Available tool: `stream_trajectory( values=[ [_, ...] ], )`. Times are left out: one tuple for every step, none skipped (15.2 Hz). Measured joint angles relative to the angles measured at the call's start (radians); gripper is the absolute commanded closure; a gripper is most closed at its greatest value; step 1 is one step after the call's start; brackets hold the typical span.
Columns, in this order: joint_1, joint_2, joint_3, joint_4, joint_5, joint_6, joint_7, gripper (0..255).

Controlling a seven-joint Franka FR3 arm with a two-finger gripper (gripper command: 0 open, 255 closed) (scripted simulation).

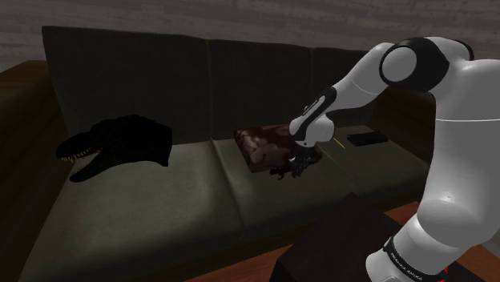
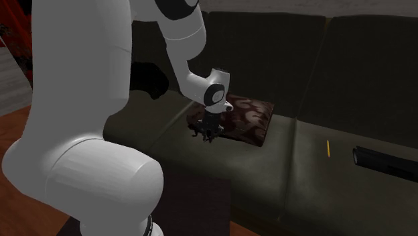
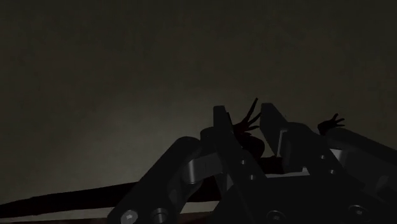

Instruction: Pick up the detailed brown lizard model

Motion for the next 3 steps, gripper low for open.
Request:
stream_trajectory(
  values=[
    [0.002, -0.017, -0.004, -0.006, -0.005, -0.011, 0.003, 255],
    [0.004, -0.032, -0.006, -0.014, -0.008, -0.018, 0.006, 255],
    [0.004, -0.036, -0.007, -0.012, -0.01, -0.024, 0.008, 255]
  ],
)
